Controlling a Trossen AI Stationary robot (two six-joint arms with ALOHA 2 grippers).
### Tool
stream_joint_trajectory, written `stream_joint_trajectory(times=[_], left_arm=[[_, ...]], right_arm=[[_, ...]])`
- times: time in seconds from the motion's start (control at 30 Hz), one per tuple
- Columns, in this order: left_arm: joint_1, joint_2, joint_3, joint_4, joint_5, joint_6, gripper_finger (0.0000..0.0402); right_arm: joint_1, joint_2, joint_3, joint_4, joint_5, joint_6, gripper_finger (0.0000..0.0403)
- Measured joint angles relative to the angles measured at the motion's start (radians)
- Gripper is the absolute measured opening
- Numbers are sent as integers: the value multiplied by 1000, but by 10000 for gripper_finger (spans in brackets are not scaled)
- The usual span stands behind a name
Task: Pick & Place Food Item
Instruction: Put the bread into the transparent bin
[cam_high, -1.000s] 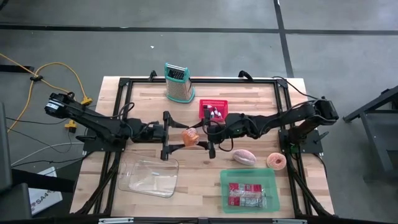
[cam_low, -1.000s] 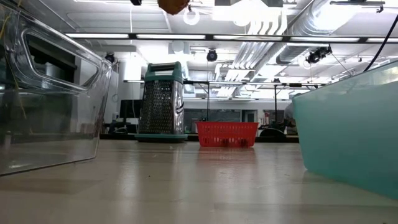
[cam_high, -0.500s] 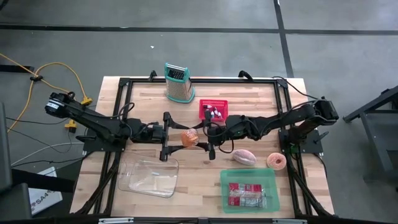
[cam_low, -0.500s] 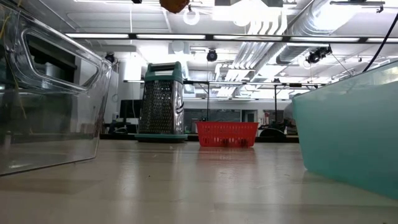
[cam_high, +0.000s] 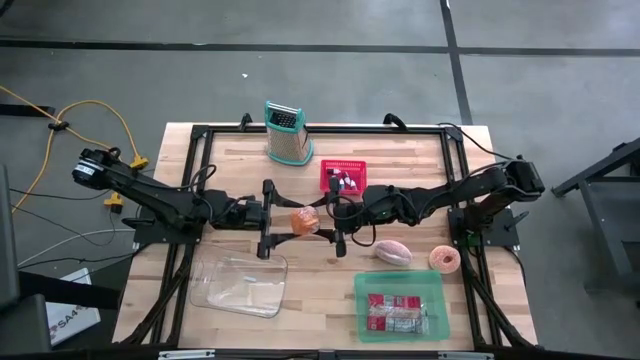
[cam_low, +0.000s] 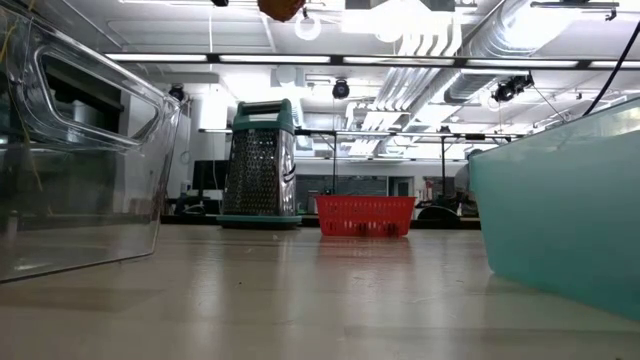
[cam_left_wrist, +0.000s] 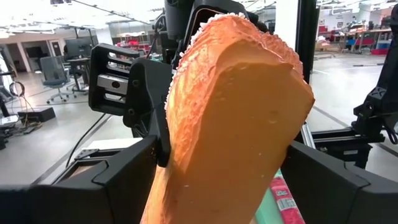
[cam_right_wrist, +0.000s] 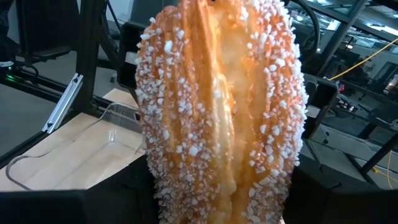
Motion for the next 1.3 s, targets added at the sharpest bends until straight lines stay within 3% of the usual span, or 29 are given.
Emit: stream_joint_trajectory(times=[0.37, 1.07, 1.3], left_arm=[[1, 0, 0, 0, -3, 0, 254], [0, 0, 0, -1, -15, 0, 252], [0, 0, 0, -1, -18, 2, 252]], right_arm=[[0, 0, 0, 0, -23, 2, 230], [-1, 0, 0, -1, -21, 2, 230], [13, 0, 0, -11, 25, 2, 263]])
